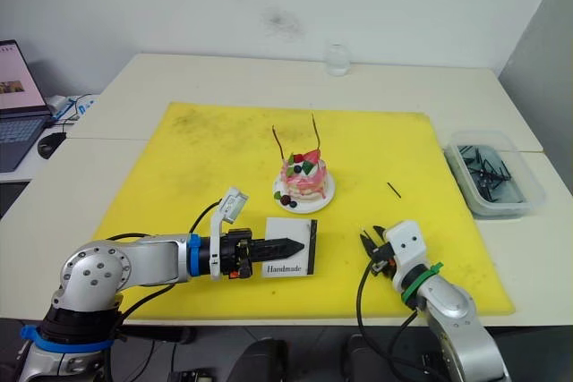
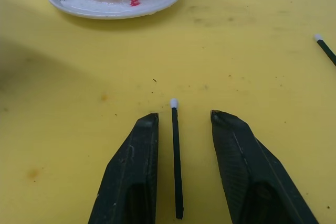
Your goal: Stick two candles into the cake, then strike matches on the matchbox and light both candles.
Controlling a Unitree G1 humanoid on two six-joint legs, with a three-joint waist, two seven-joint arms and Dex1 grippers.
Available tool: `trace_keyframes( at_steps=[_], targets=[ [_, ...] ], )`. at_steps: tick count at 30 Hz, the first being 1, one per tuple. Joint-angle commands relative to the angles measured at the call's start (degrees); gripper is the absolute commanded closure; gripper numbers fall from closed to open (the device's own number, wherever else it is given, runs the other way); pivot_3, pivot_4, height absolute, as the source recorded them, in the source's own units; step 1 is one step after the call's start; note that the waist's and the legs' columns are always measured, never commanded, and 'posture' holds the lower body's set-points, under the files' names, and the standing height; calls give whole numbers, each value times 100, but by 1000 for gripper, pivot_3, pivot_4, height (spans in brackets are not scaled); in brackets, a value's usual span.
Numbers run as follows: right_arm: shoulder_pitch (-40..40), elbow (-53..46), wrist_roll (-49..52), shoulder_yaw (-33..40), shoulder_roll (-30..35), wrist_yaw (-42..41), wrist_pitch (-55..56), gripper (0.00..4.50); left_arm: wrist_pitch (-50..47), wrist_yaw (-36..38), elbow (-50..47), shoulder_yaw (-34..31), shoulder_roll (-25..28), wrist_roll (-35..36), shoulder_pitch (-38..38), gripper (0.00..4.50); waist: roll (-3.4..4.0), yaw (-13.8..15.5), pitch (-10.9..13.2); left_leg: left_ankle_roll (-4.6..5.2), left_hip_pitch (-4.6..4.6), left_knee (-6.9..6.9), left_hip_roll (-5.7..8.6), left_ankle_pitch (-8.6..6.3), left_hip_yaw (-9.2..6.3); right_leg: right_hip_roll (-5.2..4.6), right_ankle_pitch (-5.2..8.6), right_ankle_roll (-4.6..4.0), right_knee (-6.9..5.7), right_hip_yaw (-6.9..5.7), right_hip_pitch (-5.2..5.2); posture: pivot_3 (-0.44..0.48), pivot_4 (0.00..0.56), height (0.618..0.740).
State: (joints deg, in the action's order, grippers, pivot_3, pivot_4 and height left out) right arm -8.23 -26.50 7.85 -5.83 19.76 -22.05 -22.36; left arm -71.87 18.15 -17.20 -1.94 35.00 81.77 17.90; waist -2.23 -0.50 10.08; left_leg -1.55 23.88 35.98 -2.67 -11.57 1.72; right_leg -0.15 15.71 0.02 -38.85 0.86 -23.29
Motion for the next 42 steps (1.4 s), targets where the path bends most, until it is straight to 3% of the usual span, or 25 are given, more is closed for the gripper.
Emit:
trace_keyframes(
  at_steps=[1,6,16,22,25,29,34,42],
  targets=[
    [-101,91,-63,-54,9,3,17,2894,40,26,-140,-100,1,70,-4,4500,-1,0,0,0,0,0,0,0,0,0,0,0,0,0,1,0,150,740],
    [-142,105,-69,-75,13,-22,38,4477,40,22,-146,-100,3,70,-11,4500,-1,1,-1,0,0,0,0,0,-1,-1,0,0,0,-1,1,0,150,740],
    [-127,16,-41,-68,-32,-19,36,4477,35,43,-120,-95,10,53,2,4500,-2,1,-1,0,-1,0,0,0,-1,0,0,0,0,-1,1,0,150,740],
    [-9,-650,183,248,199,-151,-212,4477,111,-21,-123,-60,-123,52,150,4500,-1,9,0,0,0,0,1,0,0,-1,0,1,0,0,1,0,150,740],
    [148,-1242,305,443,579,-358,-475,4477,233,-116,-46,-59,-316,-53,391,4500,-1,29,0,0,3,1,3,0,0,-1,-2,3,0,0,1,0,150,740],
    [632,-1854,462,552,1561,-1080,-736,4477,323,160,41,118,-368,-519,760,4500,-1,18,0,0,0,6,6,0,0,2,-5,9,-1,1,3,0,150,740],
    [1720,-2097,582,151,2593,-1975,-915,4477,439,639,354,308,-445,-1083,1082,4500,-4,19,1,0,-1,2,10,0,-6,13,-4,7,0,-6,4,0,150,740],
    [2359,-1867,168,-529,2842,-2304,-707,4477,255,1026,401,331,-526,-1298,1186,4500,-6,24,2,-3,9,0,6,-2,-6,11,10,12,2,-3,0,0,150,740]
  ],
)
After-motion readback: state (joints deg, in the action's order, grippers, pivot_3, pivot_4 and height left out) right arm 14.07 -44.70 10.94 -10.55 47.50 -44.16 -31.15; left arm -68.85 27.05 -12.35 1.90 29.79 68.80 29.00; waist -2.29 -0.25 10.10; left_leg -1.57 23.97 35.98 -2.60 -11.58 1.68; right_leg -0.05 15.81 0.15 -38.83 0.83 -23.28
